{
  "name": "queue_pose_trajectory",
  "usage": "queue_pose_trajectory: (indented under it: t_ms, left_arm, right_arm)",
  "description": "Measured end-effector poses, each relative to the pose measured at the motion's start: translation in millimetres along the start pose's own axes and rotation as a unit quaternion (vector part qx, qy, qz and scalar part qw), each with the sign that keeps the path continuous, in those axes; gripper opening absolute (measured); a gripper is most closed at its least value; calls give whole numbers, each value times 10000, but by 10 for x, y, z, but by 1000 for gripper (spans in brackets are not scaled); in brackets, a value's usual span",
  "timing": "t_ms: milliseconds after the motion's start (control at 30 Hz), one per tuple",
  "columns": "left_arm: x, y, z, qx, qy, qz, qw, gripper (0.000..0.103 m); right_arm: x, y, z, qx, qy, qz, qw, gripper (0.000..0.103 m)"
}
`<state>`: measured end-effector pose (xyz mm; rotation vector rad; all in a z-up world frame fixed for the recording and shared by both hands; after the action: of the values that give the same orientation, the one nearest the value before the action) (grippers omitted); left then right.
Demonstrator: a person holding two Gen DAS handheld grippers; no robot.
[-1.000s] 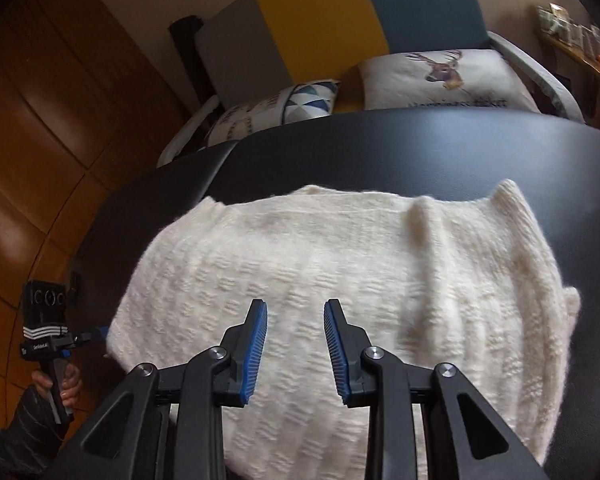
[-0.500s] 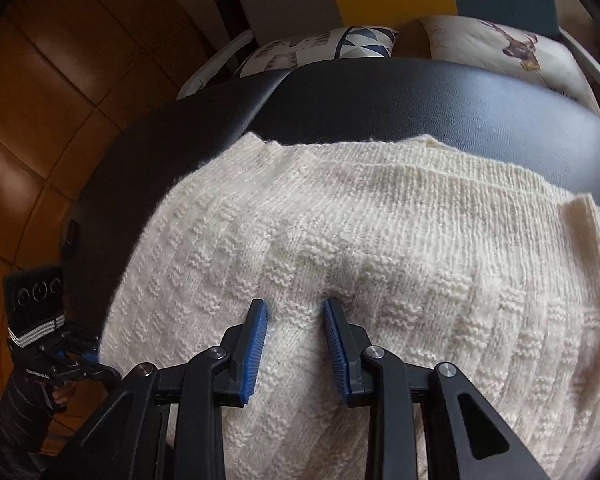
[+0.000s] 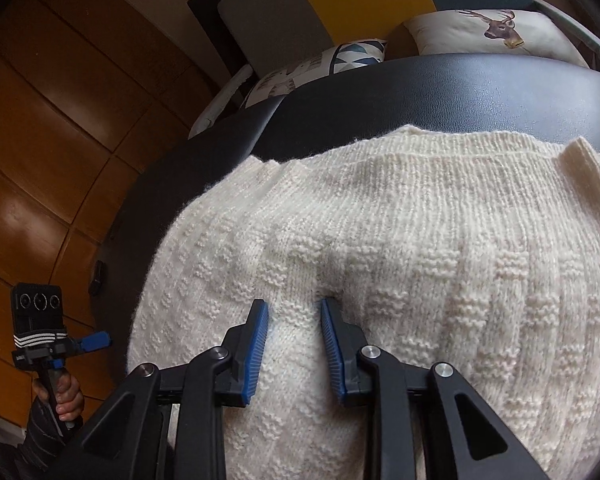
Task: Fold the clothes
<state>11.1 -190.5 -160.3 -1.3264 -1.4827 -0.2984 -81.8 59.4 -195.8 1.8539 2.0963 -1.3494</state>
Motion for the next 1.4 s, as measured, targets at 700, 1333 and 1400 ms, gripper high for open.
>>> queue_pose_trajectory:
  t_ms: [700, 1333, 1400]
  left_arm:
    - [106, 120, 994, -693, -1208, 520, 9889, 4]
    - [1929, 727, 2982, -1884, -562, 3320, 9226, 61]
    - [1860, 724, 3029, -1944, -659, 3332, 9202, 61]
  right_arm:
    - [850, 548, -1661, 477, -489, 1001, 9926, 32]
    - [1789, 978, -2086, 211, -2157, 2405, 9462, 55]
    - [1722, 902, -2076, 131, -2519, 2325, 9393, 55]
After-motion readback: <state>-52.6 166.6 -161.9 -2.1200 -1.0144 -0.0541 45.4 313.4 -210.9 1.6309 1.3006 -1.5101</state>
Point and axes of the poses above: each gripper's, at about its wrist camera, not at the fingertips, and z roughly the way its jaws point, x to its right, y to its underside, the point moved 8 cm from there along z, roughly the way its jaws point, and after that the axes turned 10 degrees about x, right-handed, at the moved point
